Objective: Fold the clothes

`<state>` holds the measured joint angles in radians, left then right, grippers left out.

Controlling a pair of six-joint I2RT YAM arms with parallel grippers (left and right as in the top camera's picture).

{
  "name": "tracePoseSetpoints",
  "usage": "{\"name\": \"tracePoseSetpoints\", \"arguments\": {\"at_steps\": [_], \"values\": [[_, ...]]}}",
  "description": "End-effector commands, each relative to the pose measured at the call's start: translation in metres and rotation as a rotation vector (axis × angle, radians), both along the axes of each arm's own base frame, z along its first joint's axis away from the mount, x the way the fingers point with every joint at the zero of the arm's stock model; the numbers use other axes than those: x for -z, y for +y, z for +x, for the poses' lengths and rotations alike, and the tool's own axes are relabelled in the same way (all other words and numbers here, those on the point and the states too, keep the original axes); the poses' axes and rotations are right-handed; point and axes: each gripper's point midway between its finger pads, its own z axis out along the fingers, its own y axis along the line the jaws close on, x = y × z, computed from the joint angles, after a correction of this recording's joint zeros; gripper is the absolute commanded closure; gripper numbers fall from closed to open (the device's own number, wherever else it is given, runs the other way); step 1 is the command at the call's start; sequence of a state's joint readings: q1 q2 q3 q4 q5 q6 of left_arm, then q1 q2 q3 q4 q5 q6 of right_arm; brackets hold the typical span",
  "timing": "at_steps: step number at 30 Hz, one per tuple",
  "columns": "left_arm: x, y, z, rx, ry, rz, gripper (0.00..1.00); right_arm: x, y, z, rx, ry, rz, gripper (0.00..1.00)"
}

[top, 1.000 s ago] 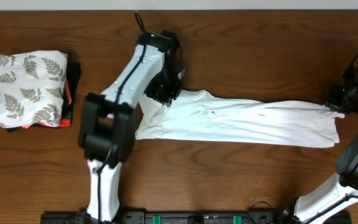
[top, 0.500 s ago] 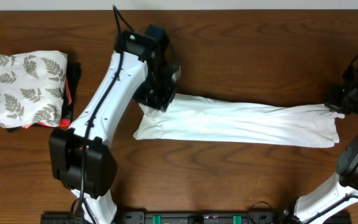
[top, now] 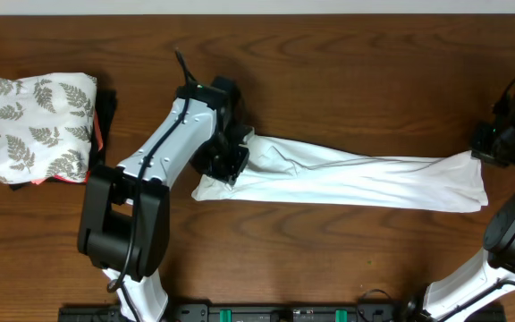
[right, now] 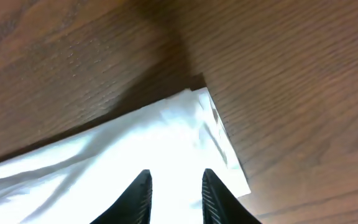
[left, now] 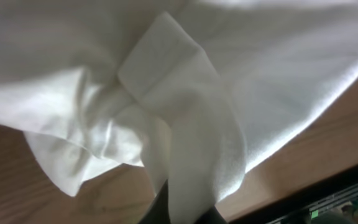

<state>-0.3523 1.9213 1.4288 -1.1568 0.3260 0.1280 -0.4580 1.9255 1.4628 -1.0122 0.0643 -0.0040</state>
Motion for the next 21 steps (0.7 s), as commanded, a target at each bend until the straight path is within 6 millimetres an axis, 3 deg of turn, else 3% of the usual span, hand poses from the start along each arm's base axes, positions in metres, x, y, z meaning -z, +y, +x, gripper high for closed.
{"name": "tracePoseSetpoints", "arguments": {"at_steps": [1, 7, 10, 11, 17, 21], "values": [[0.002, 0.005, 0.000, -0.016, 0.005, 0.014, 0.94, -0.003, -0.004, -0.001, 0.014, -0.007, -0.010, 0.72], [0.002, 0.005, 0.000, -0.016, 0.007, 0.014, 0.94, -0.003, 0.000, 0.008, 0.012, -0.048, 0.018, 0.67], [0.002, 0.005, 0.000, -0.016, 0.006, 0.014, 0.94, -0.005, -0.001, 0.014, 0.095, -0.121, 0.101, 0.51], [0.002, 0.005, 0.000, -0.016, 0.006, 0.014, 0.94, -0.006, 0.000, 0.017, 0.103, -0.149, 0.140, 0.50], [0.002, 0.005, 0.000, -0.016, 0.007, 0.014, 0.94, -0.013, -0.012, 0.024, 0.132, -0.272, 0.254, 0.52], [0.002, 0.005, 0.000, -0.016, 0.007, 0.014, 0.94, -0.011, -0.009, 0.025, 0.097, -0.277, 0.278, 0.52]]}}
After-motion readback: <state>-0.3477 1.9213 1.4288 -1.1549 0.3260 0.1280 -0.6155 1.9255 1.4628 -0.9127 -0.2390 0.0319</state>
